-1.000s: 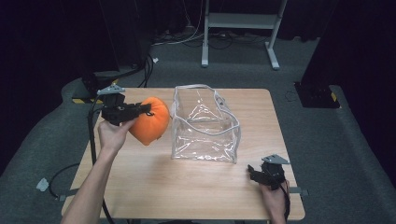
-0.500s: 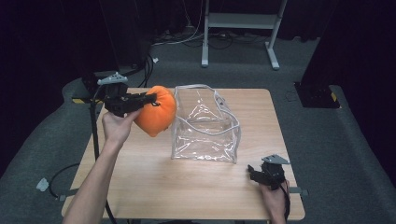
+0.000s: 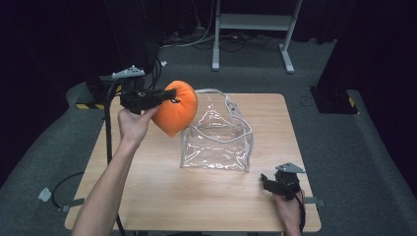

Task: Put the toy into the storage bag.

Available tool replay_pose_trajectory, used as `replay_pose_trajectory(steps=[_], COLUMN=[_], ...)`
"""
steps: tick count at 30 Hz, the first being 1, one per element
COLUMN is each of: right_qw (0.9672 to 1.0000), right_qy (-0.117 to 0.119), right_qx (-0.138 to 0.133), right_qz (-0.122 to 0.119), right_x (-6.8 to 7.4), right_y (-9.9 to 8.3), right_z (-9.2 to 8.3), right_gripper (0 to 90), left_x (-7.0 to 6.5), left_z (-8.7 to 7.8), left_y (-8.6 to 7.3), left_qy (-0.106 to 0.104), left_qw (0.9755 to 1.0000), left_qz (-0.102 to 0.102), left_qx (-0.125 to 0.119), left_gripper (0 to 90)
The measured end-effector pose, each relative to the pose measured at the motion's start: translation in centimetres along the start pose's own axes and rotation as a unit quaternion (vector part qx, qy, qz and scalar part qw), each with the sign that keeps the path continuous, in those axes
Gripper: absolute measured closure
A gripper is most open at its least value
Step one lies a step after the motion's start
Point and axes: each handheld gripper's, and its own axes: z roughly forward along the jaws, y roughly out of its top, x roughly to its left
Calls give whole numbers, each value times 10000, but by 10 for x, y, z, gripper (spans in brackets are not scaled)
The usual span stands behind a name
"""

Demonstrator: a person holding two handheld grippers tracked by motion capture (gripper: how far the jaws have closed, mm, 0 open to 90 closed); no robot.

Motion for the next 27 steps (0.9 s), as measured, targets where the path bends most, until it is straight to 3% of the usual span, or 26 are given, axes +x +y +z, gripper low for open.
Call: replay_pose_trajectory(steps=[15, 27], right_qw=[10000, 10000], right_qy=[7, 26], right_qx=[-1, 2], right_qz=[-15, -13], right_x=[0, 0], right_y=[0, 0], right_z=[0, 0], right_gripper=[259, 259], left_x=[-26, -34], left_z=[35, 70], left_y=[4, -13], left_qy=[-191, -177], left_qw=[9998, 9998], left_qz=[-56, -77], left_qx=[-38, 88], left_gripper=[776, 769])
